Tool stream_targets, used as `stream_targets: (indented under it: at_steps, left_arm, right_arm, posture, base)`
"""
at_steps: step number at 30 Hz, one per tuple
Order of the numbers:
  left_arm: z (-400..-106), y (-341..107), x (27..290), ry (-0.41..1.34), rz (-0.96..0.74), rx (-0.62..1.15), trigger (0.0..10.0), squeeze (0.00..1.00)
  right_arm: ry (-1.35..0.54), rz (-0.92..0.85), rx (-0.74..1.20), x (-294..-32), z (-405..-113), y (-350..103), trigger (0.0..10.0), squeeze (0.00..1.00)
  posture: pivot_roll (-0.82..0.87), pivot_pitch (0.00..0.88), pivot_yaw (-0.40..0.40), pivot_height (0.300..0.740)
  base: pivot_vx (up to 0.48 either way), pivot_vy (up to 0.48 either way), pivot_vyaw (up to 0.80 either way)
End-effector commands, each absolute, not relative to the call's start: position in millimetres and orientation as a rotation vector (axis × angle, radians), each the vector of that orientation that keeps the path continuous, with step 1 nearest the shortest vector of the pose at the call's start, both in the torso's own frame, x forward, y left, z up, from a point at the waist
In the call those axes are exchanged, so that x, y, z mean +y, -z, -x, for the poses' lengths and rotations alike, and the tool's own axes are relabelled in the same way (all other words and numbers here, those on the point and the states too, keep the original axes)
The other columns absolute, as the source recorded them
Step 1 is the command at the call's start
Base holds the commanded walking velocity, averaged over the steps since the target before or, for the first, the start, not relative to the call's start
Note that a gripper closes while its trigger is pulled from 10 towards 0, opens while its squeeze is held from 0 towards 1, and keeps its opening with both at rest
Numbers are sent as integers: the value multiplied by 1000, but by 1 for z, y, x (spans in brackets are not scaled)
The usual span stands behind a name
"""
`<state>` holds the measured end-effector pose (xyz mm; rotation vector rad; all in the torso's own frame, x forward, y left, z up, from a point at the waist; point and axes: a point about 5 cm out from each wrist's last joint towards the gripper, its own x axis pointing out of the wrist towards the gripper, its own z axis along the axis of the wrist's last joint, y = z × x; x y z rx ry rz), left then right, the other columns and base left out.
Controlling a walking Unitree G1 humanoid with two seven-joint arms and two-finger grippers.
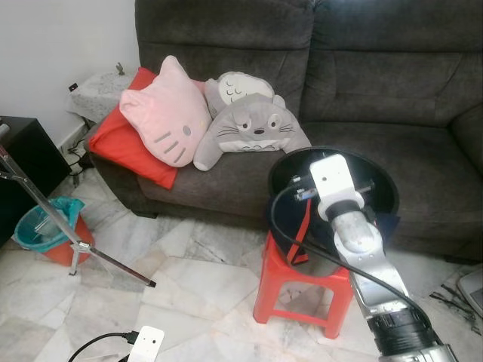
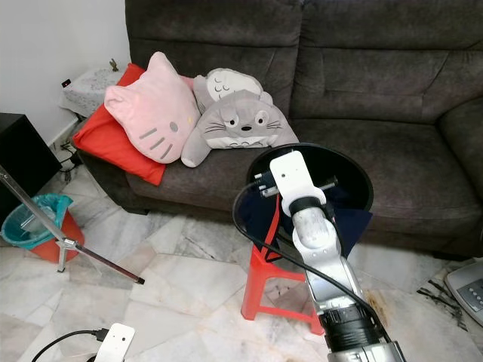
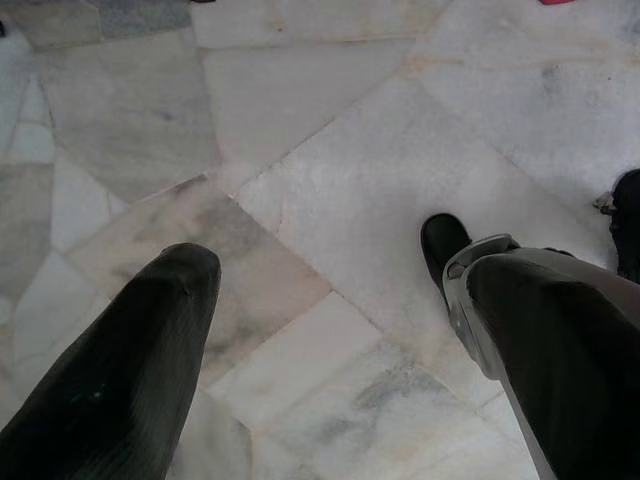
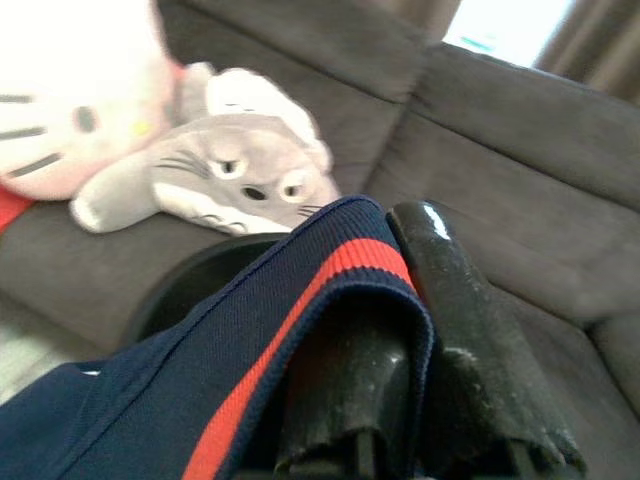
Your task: Hang hanger
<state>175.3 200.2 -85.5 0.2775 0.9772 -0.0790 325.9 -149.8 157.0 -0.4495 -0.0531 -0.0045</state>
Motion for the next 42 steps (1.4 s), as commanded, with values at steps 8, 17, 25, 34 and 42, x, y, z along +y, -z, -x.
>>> stream_targets:
  at_steps: [8, 17, 25, 34, 42]
  left_arm:
    - [-172, 87, 204, 71, -281, 990, 10000, 0]
    - [-174, 85, 205, 80, -283, 983, 10000, 0]
    - [-175, 85, 206, 77, -280, 982, 10000, 0]
    - [-174, 85, 205, 80, -274, 980, 10000, 0]
    - [-174, 86, 204, 79, -267, 981, 10000, 0]
  right_arm:
    - [242, 279, -162, -174, -297, -163, 10000, 0]
    - [346, 191, -96, -183, -271, -142, 10000, 0]
    - [337, 178, -80, -185, -273, -141, 10000, 0]
    - [331, 178, -89, -184, -276, -143, 10000, 0]
    - [327, 188, -90, -186, -277, -143, 10000, 0]
  posture:
    - [-6, 0, 50, 740]
    - [1, 0, 50, 740]
    - [3, 0, 49, 740]
    - [5, 0, 44, 740]
    - [2, 0, 38, 740]
  base:
    - [0, 0, 0]
    - [0, 0, 0]
    - [0, 0, 0]
    - [0, 0, 0]
    - [0, 0, 0]
